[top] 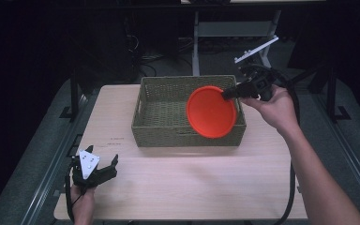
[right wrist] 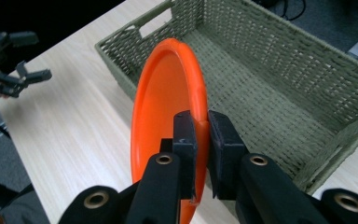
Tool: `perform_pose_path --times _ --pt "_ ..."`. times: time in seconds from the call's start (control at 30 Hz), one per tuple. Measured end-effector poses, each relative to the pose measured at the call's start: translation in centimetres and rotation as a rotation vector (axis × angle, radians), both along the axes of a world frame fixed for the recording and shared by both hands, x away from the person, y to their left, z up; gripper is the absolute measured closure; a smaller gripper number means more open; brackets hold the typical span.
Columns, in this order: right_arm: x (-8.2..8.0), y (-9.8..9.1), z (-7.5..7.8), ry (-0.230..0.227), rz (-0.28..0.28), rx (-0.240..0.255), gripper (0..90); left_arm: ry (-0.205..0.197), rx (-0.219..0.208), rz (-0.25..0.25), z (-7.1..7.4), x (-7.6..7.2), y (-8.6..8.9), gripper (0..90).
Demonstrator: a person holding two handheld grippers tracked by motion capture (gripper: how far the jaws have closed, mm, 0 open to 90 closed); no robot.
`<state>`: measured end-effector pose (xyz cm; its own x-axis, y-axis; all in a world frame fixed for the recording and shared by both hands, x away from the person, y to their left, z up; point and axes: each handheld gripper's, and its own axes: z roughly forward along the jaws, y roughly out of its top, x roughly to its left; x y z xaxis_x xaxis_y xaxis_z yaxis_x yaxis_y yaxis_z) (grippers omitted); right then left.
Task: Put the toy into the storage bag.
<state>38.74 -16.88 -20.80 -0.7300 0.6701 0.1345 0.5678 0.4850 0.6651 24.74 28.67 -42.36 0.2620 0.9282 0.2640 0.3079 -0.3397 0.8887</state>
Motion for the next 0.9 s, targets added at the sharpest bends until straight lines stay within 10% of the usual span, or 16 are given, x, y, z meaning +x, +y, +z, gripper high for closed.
perform_pose_path --times 0.9 --pt "3.8 0.8 0.0 0.025 -0.090 0.017 82.0 0.005 -0.002 -0.001 0.0 0.1 0.0 12.7"
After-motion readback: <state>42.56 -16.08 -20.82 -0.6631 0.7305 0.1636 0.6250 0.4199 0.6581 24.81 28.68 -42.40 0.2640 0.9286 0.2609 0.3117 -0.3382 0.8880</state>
